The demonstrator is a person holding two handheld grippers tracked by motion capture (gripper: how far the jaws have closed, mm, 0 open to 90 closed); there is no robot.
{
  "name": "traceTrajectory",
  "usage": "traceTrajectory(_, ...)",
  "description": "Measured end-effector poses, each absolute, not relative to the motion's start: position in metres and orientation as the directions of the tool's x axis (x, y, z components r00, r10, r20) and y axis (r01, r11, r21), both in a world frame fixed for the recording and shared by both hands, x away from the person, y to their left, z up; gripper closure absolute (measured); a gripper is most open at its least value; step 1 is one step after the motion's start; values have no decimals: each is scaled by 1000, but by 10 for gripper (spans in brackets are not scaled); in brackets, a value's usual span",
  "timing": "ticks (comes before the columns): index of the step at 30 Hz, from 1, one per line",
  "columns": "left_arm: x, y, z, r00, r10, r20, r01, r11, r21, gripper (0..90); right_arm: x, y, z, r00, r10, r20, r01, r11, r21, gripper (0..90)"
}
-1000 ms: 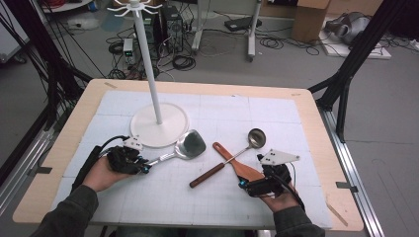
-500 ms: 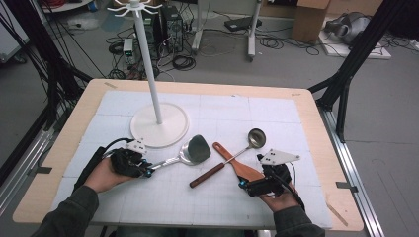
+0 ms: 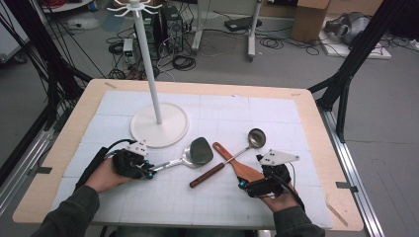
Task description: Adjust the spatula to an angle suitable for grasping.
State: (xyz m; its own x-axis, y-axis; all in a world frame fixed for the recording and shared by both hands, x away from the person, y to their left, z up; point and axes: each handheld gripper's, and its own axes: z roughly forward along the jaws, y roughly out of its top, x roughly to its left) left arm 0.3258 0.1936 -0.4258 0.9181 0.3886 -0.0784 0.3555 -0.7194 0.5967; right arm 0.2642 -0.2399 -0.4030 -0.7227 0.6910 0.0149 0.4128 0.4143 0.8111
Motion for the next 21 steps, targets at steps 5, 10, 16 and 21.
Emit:
traceTrajectory(5, 323, 200, -422, 915, 396, -76, 360, -716, 598, 635, 264, -241, -403, -722, 692, 9, 406, 413, 815, 3)
traceTrajectory(10, 315, 212, -417, 907, 414, -80, 366, -678, 637, 587, 264, -242, -403, -722, 691, 7, 405, 415, 815, 3)
traceTrajectory(16, 306, 225, -418, 909, 411, -71, 356, -677, 644, 563, 263, -241, -402, -721, 692, 13, 411, 413, 813, 3)
traceTrajectory(21, 305, 232, -419, 902, 421, -93, 379, -671, 637, 554, 263, -241, -402, -721, 693, 4, 402, 414, 817, 3)
